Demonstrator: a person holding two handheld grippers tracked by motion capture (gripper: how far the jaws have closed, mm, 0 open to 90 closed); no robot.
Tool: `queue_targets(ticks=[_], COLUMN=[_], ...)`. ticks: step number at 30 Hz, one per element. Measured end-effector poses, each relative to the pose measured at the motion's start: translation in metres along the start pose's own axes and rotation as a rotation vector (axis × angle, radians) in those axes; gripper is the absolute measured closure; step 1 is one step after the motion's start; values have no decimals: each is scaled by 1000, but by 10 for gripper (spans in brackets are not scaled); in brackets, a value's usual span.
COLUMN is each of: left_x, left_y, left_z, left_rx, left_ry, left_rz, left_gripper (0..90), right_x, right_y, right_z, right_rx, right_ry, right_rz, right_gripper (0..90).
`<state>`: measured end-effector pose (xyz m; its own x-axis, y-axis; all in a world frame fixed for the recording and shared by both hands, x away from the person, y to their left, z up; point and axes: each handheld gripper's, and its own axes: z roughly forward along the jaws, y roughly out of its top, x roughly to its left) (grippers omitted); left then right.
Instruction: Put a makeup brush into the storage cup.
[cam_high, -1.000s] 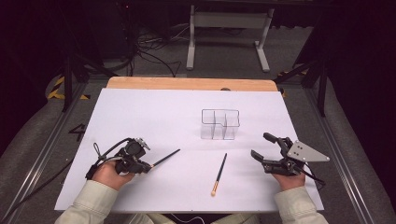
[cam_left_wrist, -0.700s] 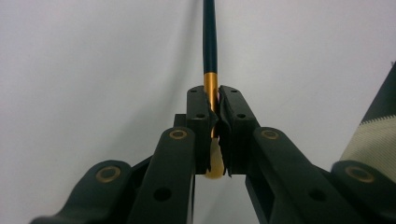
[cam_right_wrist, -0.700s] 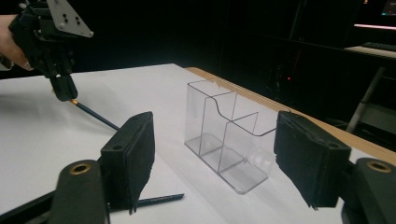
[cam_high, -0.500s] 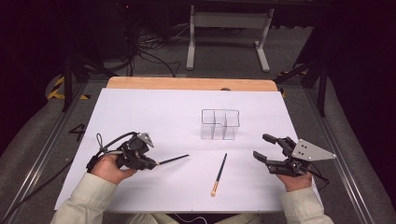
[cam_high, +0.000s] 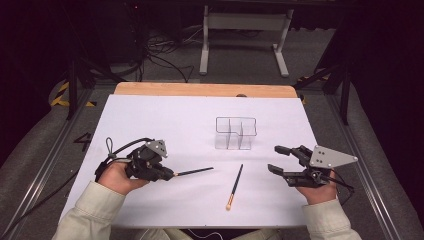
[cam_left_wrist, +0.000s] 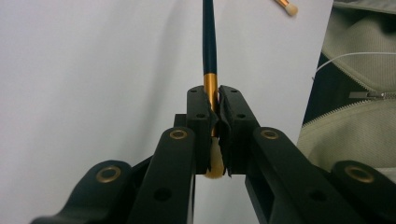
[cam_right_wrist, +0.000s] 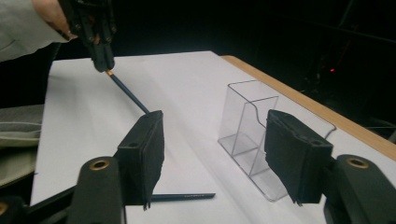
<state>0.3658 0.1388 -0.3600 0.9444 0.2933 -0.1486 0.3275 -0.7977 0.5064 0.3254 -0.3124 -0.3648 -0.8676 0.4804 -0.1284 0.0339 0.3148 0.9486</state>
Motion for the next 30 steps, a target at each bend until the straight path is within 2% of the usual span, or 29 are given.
queue_targets(ticks=[7,10,13,21,24,30], left_x=[-8,-12,-15,-22,-26,-30], left_y=[13,18,22,34,41,50], left_z=[-2,-2,1,6,12,16], left_rx=[-12,-15,-19,-6,4,6], left_ry=[-19,-27,-49,-68,-79,-78], left_rz=[74,93,108,144,177,201], left_gripper=[835,836,835,835,835,835], right_x=[2,4,7,11,12,13], right_y=[21,29,35,47,50,52], right_z=[7,11,14,25,28,34], right_rx=[53,75,86,127,142,158], right_ry=[93,128,147,198,222,254], right_rz=[-36,-49,-72,-108,-121,-120], right_gripper=[454,469,479,497,503,516])
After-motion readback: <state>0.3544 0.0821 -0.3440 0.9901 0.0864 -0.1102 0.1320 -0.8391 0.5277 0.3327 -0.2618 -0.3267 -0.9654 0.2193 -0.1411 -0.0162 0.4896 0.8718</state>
